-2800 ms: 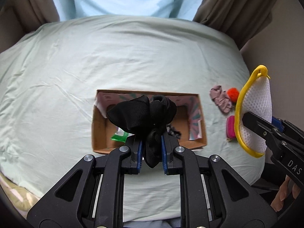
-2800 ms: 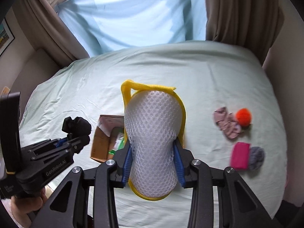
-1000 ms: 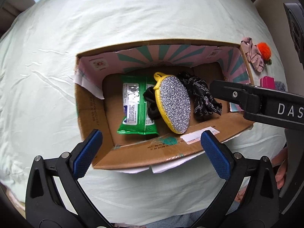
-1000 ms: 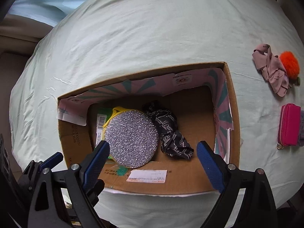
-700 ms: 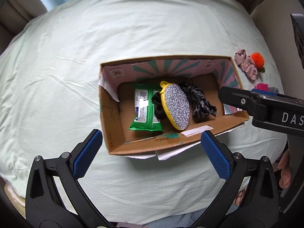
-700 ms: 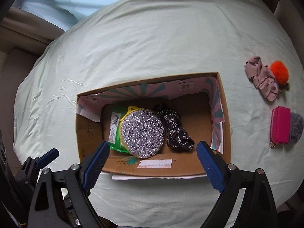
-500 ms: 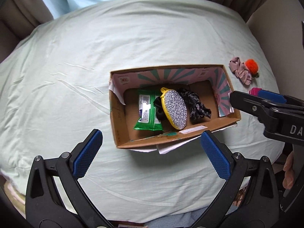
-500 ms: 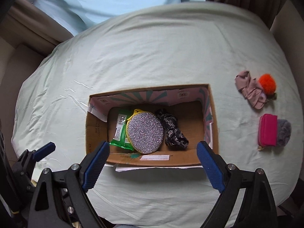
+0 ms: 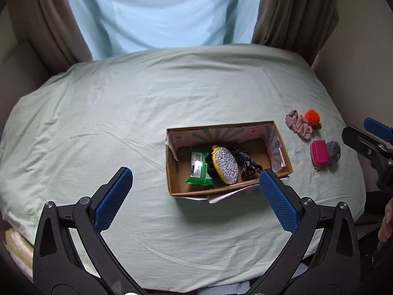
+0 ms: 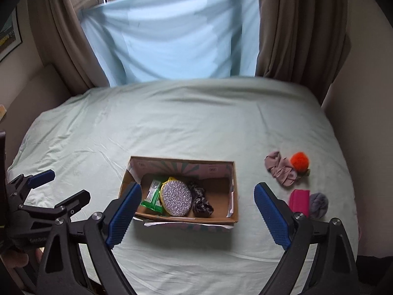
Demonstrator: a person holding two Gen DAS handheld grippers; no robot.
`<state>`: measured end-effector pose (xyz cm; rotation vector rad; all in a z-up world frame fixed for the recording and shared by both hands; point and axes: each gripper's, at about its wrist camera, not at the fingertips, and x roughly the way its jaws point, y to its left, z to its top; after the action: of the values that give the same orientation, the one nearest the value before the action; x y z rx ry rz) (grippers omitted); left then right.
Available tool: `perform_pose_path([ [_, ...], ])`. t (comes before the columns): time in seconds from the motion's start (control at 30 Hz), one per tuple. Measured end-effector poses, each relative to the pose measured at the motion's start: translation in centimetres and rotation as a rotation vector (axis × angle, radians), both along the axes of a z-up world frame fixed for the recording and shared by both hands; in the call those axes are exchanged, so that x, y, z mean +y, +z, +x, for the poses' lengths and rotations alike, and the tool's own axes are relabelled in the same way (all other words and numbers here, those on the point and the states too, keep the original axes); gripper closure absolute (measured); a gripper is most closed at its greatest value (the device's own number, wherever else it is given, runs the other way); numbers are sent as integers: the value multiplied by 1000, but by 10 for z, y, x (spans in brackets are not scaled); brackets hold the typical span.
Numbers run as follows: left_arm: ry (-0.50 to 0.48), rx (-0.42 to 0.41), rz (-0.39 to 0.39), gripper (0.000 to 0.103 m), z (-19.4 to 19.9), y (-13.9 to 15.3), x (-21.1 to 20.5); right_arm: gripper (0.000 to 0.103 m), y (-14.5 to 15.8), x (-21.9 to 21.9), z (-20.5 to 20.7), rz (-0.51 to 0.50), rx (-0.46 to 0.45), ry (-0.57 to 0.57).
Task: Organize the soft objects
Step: 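Move both tools toward the pink pouch and grey fluffy ball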
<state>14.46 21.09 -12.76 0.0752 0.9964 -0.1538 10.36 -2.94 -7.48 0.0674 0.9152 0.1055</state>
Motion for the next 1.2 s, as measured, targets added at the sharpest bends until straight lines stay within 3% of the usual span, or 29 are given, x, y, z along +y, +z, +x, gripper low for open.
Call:
perform_pose_path([
  [0.17, 16, -67, 4, 0, -21, 26, -16, 12, 14, -29, -22, 0, -44, -16],
  [0.4, 58, -130, -9, 0, -37, 54, -71, 12, 27, -93, -41, 18, -97, -30],
  [0.67, 50, -134, -25, 0, -38, 58, -159, 12, 26, -182, -46, 17, -118, -58],
  [0.93, 0, -66, -63, 0, -27, 24, -252, 12, -9, -269, -43, 32, -52, -90],
  [1.2, -72, 78, -94, 0, -14, -50, -333, 12, -68, -331, -26, 70, 60, -110],
])
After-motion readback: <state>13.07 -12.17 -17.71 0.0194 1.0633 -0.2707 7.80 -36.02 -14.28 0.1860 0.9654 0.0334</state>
